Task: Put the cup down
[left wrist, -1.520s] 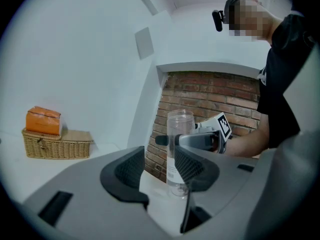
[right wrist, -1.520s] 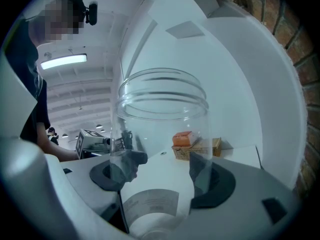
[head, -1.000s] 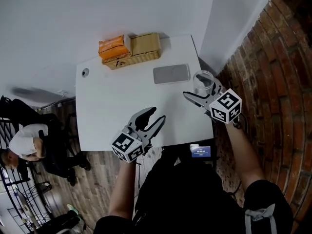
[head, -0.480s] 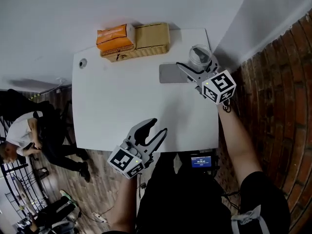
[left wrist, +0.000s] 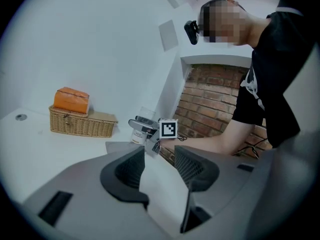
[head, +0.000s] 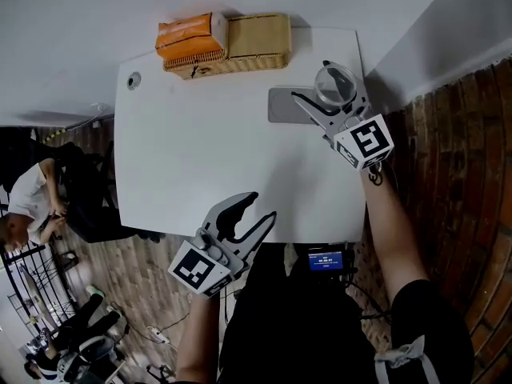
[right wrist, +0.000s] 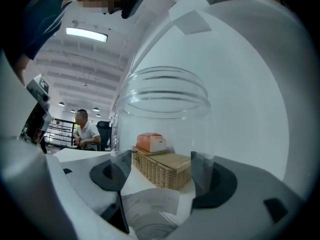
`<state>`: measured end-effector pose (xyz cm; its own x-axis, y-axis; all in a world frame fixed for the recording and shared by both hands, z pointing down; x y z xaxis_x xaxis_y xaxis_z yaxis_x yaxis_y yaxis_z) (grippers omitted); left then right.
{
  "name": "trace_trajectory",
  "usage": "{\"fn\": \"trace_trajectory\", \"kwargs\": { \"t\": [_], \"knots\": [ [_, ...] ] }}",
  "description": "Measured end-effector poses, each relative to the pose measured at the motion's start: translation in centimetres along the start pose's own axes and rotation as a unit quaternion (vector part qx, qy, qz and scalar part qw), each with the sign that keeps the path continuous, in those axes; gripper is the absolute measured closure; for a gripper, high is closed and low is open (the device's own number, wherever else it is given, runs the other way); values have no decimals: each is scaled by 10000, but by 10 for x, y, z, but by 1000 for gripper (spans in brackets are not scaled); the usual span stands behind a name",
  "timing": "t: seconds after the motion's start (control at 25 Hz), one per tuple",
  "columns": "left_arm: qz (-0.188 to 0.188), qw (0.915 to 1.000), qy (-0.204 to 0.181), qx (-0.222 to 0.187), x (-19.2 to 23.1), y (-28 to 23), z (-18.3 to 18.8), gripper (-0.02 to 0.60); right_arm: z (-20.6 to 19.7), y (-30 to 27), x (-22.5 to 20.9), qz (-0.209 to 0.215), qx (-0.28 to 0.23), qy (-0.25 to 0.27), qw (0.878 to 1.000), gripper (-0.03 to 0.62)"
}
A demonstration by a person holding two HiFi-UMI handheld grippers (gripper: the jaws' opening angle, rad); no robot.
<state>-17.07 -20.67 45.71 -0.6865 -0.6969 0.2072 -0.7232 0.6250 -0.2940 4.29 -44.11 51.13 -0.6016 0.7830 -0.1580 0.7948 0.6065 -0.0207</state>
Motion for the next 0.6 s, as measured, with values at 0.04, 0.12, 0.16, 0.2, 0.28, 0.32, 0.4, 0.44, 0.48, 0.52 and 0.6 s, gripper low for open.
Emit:
{"fn": "trace_trajectory", "kwargs": {
  "t": [0.04,0.12,0.16,0.2,0.28,0.32,0.4,0.44,0.48,0.52,0.6],
  "knots": [
    [14,10000,5,16,0,0,-1,388,-1,0,1,-9,-22,-3,10000,220],
    [37,10000,-24,78,0,-1,-2,388,-1,0,1,-21,-57,-16,10000,220],
    [36,9999,-45,83,-1,-1,-2,388,-1,0,1,-14,-66,-17,10000,220],
    [31,10000,-55,71,-2,-2,-2,388,-1,0,2,1,-66,-14,10000,220],
    [21,10000,-35,-5,-4,-4,2,388,-1,0,2,27,-46,0,10000,220],
    [15,10000,-15,-70,-5,-5,4,388,-1,0,2,31,-35,7,10000,220],
    [-48,9999,-12,-120,-6,-6,5,388,-1,0,2,18,-26,18,10000,219],
    [-83,9999,-36,-84,-6,-5,4,388,-1,0,2,4,-26,22,10000,218],
    [-105,9999,-61,-46,-7,-5,4,388,-1,0,2,-11,-17,26,10000,218],
    [-118,9999,-80,-26,-7,-4,4,388,-2,0,1,-25,10,24,10000,218],
    [-123,9999,-93,-19,-8,-3,4,388,-6,0,0,-55,131,-49,9999,217]
  ]
}}
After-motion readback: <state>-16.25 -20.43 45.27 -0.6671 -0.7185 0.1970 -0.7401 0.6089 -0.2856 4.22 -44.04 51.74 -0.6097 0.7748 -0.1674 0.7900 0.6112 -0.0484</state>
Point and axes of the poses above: the fingertips, and each gripper's own axes: y backward along the fingers, x to its left, z out of its top, the point moved 10 cm from there along y, backward along the fingers, and after that the axes turned 11 degrees about -y, right-handed, at the moved point
